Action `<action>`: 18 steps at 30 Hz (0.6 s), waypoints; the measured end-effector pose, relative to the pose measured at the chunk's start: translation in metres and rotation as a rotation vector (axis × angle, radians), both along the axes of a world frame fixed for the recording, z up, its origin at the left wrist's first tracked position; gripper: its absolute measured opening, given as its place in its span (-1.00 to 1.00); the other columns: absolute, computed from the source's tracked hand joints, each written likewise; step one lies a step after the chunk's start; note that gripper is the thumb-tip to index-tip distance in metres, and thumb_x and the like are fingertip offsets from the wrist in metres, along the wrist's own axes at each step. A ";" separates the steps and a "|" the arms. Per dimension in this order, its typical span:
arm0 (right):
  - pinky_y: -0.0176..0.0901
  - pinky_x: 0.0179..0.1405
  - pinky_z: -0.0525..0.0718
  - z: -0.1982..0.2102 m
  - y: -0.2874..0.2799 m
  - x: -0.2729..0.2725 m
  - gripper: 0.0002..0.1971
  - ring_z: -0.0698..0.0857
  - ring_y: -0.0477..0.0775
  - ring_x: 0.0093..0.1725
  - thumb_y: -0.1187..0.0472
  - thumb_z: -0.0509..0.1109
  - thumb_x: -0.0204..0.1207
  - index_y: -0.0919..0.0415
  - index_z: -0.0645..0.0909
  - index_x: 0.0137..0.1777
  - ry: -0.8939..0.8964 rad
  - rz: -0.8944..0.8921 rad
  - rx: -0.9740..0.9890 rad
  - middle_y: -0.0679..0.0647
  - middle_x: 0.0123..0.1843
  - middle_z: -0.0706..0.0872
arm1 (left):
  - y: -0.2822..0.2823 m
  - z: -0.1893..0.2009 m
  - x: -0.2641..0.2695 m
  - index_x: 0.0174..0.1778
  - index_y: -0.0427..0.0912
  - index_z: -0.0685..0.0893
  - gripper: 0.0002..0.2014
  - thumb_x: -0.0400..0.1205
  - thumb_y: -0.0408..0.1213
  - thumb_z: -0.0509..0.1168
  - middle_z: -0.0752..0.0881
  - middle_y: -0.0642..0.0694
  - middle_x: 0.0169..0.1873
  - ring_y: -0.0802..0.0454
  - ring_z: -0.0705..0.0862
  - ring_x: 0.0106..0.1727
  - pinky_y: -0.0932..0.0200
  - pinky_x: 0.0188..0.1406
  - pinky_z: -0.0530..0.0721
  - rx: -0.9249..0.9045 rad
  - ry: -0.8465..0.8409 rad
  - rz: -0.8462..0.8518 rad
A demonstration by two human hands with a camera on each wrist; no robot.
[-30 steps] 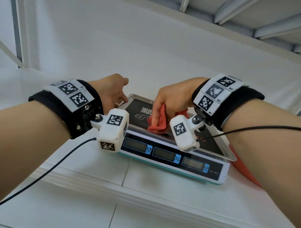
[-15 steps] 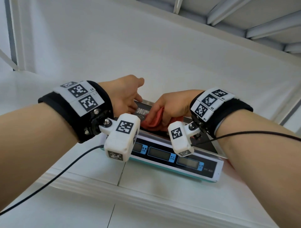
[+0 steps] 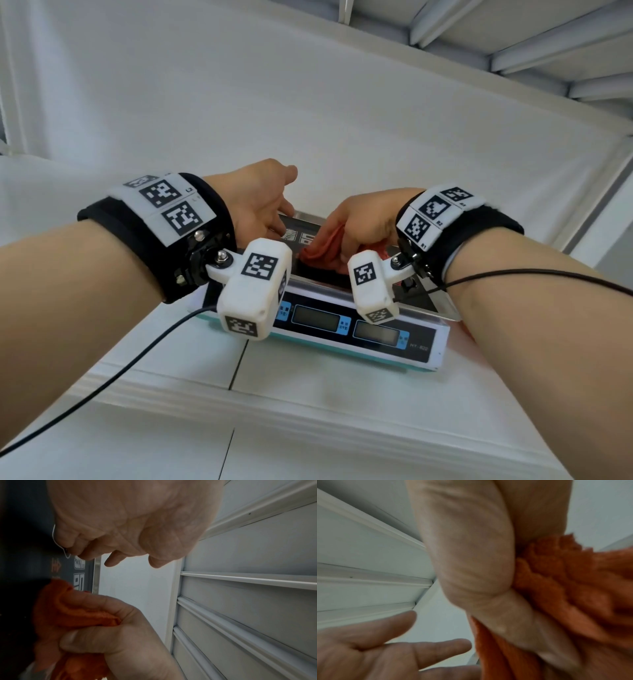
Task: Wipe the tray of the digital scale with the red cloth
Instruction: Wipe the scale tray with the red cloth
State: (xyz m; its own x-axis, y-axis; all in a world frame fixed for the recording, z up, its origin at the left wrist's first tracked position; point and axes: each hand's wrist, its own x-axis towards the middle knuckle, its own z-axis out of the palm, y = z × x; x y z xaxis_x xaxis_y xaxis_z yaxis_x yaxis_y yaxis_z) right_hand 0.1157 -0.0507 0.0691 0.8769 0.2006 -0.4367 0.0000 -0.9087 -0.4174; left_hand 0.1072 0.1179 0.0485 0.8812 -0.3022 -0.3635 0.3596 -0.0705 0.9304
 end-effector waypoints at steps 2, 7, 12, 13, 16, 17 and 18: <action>-0.05 -0.06 0.84 0.007 0.003 -0.011 -0.54 0.82 0.12 0.18 0.67 0.42 0.23 0.28 0.81 0.07 0.118 0.002 0.115 0.19 0.12 0.87 | -0.004 0.001 0.000 0.67 -0.32 0.16 -0.23 0.71 0.23 -0.06 0.09 -0.45 0.64 -0.30 0.06 0.66 -0.23 0.53 0.18 -0.005 0.007 -0.010; 0.22 0.30 0.72 0.010 -0.020 0.002 -0.61 0.84 0.17 0.17 0.69 0.34 0.41 0.28 0.83 0.02 -0.060 -0.136 0.142 0.16 0.07 0.89 | -0.009 0.000 -0.001 0.66 -0.32 0.14 -0.24 0.72 0.22 -0.07 0.08 -0.45 0.64 -0.29 0.05 0.67 -0.23 0.54 0.14 -0.006 0.003 -0.031; -0.01 0.04 0.77 0.003 -0.040 0.008 -0.65 0.84 0.11 0.09 0.51 0.46 0.42 0.14 0.84 0.10 -0.134 -0.180 -0.140 0.05 0.05 0.89 | -0.012 -0.001 -0.001 0.68 -0.31 0.14 -0.23 0.72 0.22 -0.07 0.09 -0.43 0.64 -0.28 0.06 0.67 -0.22 0.54 0.16 -0.008 0.007 -0.042; 0.03 0.15 0.75 0.001 -0.039 0.007 -0.65 0.82 0.14 0.18 0.51 0.45 0.42 0.15 0.84 0.10 -0.104 -0.175 -0.138 0.04 0.08 0.89 | -0.013 -0.001 -0.001 0.68 -0.31 0.14 -0.23 0.71 0.22 -0.07 0.09 -0.43 0.64 -0.28 0.06 0.67 -0.22 0.54 0.16 -0.004 0.006 -0.043; 0.26 0.37 0.67 -0.002 -0.028 -0.001 -0.64 0.77 0.21 0.30 0.50 0.49 0.39 0.06 0.88 0.02 -0.075 -0.122 -0.123 0.04 0.12 0.88 | -0.018 -0.001 -0.001 0.67 -0.33 0.13 -0.22 0.71 0.23 -0.07 0.10 -0.44 0.64 -0.30 0.06 0.67 -0.23 0.55 0.13 0.007 0.005 -0.049; 0.27 0.38 0.66 0.000 -0.023 -0.005 -0.64 0.75 0.22 0.33 0.49 0.51 0.39 0.04 0.88 0.02 -0.050 -0.087 -0.105 0.05 0.13 0.88 | -0.019 -0.001 -0.001 0.67 -0.33 0.13 -0.22 0.71 0.23 -0.07 0.10 -0.45 0.64 -0.30 0.06 0.67 -0.24 0.55 0.13 0.008 0.006 -0.051; 0.26 0.40 0.65 0.001 -0.019 -0.009 -0.64 0.74 0.22 0.34 0.49 0.52 0.38 0.04 0.88 0.02 -0.020 -0.051 -0.082 0.06 0.14 0.88 | -0.020 -0.001 -0.001 0.67 -0.33 0.13 -0.23 0.71 0.23 -0.07 0.09 -0.45 0.64 -0.31 0.06 0.66 -0.24 0.54 0.14 0.006 0.007 -0.054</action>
